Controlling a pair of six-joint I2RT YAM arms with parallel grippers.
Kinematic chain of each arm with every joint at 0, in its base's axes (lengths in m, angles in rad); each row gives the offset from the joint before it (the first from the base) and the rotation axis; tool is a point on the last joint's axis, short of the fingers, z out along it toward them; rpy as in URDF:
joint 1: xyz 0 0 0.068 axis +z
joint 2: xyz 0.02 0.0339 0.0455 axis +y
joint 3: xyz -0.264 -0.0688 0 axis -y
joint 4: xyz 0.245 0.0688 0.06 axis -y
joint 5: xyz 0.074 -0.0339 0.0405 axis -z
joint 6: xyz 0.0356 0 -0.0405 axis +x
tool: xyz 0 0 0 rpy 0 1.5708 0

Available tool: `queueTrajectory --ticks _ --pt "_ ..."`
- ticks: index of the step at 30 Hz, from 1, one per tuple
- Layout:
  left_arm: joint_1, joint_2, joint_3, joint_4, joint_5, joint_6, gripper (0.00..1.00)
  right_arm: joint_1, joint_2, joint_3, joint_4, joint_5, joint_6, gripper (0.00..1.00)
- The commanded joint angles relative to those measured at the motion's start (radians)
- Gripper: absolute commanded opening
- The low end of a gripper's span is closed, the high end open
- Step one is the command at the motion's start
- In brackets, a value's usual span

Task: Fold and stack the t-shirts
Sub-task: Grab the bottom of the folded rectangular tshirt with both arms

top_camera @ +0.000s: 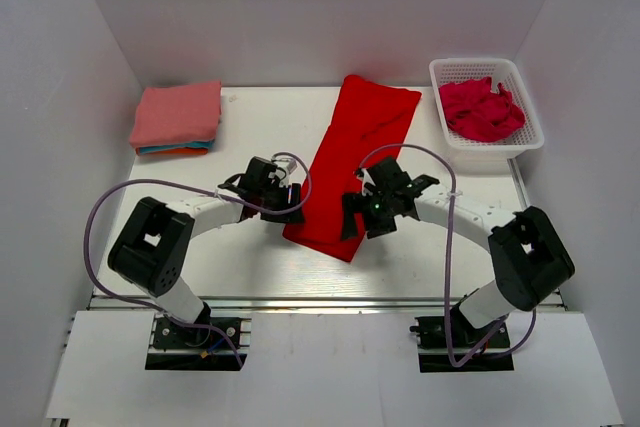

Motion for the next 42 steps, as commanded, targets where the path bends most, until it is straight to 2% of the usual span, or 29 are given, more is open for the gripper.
queueTrajectory --ticks 1,7,10,11,13,16,17,20,21,22,23,29,34,35,39,42 --pt "-0.006 0.0 -0.025 -0.021 0.041 0.006 0.69 0.019 0.019 -0.05 0.059 -0.099 0.085 0.89" --pt "-0.006 -0.053 -0.104 -0.033 0.031 -0.016 0.58 0.036 0.04 -0.135 0.139 -0.105 0.141 0.84" --pt "-0.006 -0.063 -0.131 -0.004 0.042 -0.016 0.51 0.036 0.051 -0.17 0.183 -0.085 0.162 0.78" --pt "-0.006 -0.063 -0.143 -0.004 0.051 -0.026 0.47 0.037 0.053 -0.182 0.209 -0.088 0.165 0.72" --pt "-0.006 -0.072 -0.143 0.005 0.065 -0.026 0.43 0.037 0.06 -0.184 0.22 -0.097 0.161 0.69" --pt "-0.015 -0.082 -0.163 0.041 0.091 -0.048 0.35 0.039 0.074 -0.198 0.257 -0.111 0.162 0.58" --pt "-0.015 -0.083 -0.173 0.041 0.091 -0.048 0.33 0.037 0.076 -0.204 0.284 -0.122 0.162 0.47" --pt "-0.015 -0.092 -0.183 0.076 0.102 -0.057 0.18 0.04 0.074 -0.248 0.349 -0.153 0.168 0.31" --pt "-0.015 -0.092 -0.192 0.076 0.102 -0.057 0.13 0.042 0.067 -0.261 0.375 -0.138 0.177 0.13" --pt "-0.015 -0.092 -0.192 0.076 0.102 -0.057 0.0 0.039 0.057 -0.277 0.399 -0.128 0.179 0.06" --pt "-0.015 -0.102 -0.192 0.076 0.102 -0.057 0.0 0.043 0.051 -0.285 0.413 -0.125 0.174 0.0" --pt "-0.015 -0.251 -0.253 -0.022 0.082 -0.118 0.0 0.076 -0.041 -0.327 0.368 -0.231 0.106 0.0" --pt "-0.015 -0.49 -0.264 -0.136 0.033 -0.152 0.0 0.093 -0.167 -0.348 0.283 -0.245 0.07 0.0" --pt "-0.015 -0.515 -0.264 -0.136 0.033 -0.152 0.0 0.093 -0.171 -0.345 0.283 -0.257 0.023 0.0" --pt "-0.015 -0.544 -0.264 -0.029 0.077 -0.143 0.0 0.086 -0.132 -0.301 0.266 -0.224 -0.019 0.0" --pt "-0.015 -0.469 -0.217 0.036 0.088 -0.134 0.0 0.077 -0.084 -0.206 0.236 -0.145 -0.033 0.0"
